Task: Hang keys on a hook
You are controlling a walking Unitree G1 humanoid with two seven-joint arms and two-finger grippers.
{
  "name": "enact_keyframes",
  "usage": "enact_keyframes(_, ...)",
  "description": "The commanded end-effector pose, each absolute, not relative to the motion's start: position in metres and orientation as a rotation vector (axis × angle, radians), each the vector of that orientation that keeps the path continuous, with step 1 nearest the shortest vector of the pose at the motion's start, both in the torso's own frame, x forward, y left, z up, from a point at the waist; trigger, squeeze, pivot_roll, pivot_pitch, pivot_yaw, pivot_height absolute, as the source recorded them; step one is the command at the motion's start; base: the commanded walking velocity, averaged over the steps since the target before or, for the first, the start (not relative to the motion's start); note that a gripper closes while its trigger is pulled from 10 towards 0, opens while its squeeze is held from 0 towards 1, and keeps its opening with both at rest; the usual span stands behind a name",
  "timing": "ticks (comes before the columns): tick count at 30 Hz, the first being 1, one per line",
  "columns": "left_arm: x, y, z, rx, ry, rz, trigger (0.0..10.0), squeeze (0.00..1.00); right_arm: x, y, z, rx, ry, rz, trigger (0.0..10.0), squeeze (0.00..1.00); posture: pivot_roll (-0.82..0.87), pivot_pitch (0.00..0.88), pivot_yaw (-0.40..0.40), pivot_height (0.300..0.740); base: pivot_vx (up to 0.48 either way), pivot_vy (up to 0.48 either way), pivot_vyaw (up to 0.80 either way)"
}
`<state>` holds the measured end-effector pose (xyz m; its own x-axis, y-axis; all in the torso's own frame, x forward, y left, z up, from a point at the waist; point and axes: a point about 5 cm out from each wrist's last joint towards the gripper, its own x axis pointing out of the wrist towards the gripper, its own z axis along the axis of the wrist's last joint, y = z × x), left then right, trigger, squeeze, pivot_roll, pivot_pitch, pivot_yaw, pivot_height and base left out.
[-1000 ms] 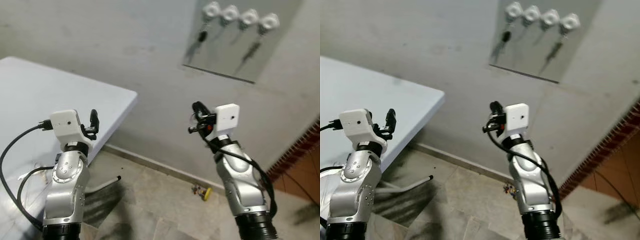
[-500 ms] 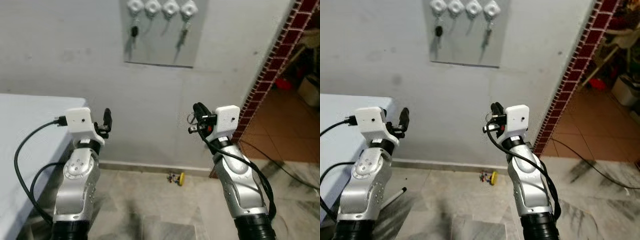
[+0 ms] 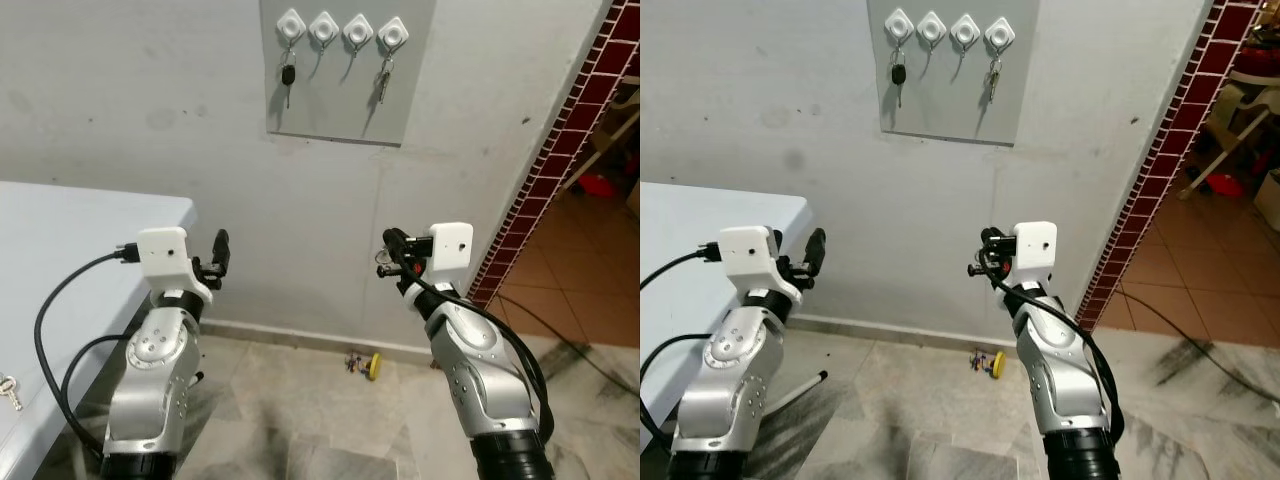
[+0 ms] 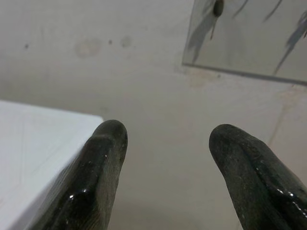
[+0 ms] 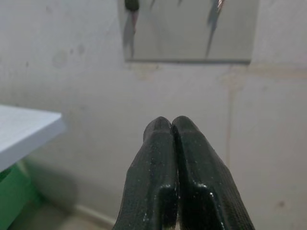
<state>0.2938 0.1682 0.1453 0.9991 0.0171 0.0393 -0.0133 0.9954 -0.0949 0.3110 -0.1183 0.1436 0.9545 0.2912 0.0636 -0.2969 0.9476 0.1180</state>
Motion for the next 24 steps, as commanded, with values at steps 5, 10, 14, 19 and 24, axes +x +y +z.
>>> enact_keyframes(5, 0.2938, 0.1688, 0.1508, -0.088, -0.054, 0.001, 10.0, 0.00, 0.3099, -0.1198, 0.1552, 0.063, -0.114, 0.297, 10.0, 0.00, -0.12, 0.000, -0.006, 0.740, 0.286, 0.000, 0.00)
enact_keyframes(10, 0.2957, 0.1714, 0.1538, -0.089, -0.063, -0.005, 10.0, 0.00, 0.3081, -0.1166, 0.1562, 0.066, -0.119, 0.316, 10.0, 0.00, -0.12, 0.000, -0.004, 0.740, 0.358, 0.000, 0.00)
enact_keyframes(14, 0.2959, 0.1723, 0.1542, -0.092, -0.063, -0.001, 10.0, 0.00, 0.3081, -0.1167, 0.1561, 0.063, -0.122, 0.318, 10.0, 0.00, -0.12, 0.001, -0.006, 0.740, 0.374, 0.000, 0.00)
enact_keyframes(19, 0.2956, 0.1725, 0.1540, -0.095, -0.062, 0.001, 10.0, 0.00, 0.3078, -0.1168, 0.1560, 0.060, -0.125, 0.318, 10.0, 0.00, -0.12, 0.002, -0.006, 0.740, 0.373, 0.000, 0.00)
enact_keyframes(24, 0.2954, 0.1722, 0.1525, -0.121, -0.054, 0.011, 10.0, 0.00, 0.3075, -0.1172, 0.1565, 0.055, -0.124, 0.324, 10.0, 0.00, -0.12, 0.008, -0.012, 0.740, 0.408, 0.000, 0.00)
